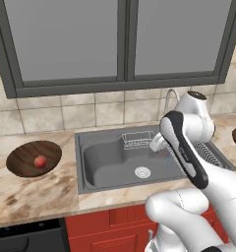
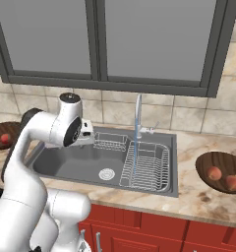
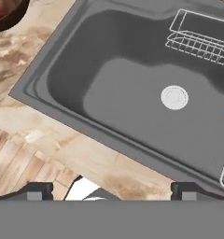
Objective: Pick the onions from the sink and place them in one bowl. Place the peach in the other bowl. Then turn off the sink faucet.
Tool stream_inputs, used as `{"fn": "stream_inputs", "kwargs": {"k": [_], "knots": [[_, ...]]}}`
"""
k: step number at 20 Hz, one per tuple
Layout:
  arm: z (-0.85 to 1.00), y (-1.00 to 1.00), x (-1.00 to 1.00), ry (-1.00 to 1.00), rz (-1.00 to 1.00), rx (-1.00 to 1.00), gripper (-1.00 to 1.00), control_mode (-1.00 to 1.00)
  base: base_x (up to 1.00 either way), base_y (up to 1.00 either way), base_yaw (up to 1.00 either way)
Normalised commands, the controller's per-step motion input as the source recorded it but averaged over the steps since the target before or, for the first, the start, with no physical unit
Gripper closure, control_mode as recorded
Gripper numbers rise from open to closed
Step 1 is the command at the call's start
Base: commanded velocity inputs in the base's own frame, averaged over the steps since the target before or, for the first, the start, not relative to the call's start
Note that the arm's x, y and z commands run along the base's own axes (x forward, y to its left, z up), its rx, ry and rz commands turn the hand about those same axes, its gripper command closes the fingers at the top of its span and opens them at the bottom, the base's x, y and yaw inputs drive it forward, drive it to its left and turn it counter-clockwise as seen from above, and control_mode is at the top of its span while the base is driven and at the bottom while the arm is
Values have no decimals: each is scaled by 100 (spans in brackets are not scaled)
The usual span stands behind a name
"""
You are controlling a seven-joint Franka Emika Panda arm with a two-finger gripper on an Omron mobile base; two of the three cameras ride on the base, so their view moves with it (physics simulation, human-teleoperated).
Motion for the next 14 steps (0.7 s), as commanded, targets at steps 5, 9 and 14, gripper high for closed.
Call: {"fn": "stream_inputs", "kwargs": {"k": [5,9,14], "knots": [[10,-46,-1,-3,22,0,-100,-100,0,0,0],[0,-44,0,-6,23,2,-100,-100,0,0,0],[0,-56,0,-15,26,6,-100,-100,0,0,0]]}}
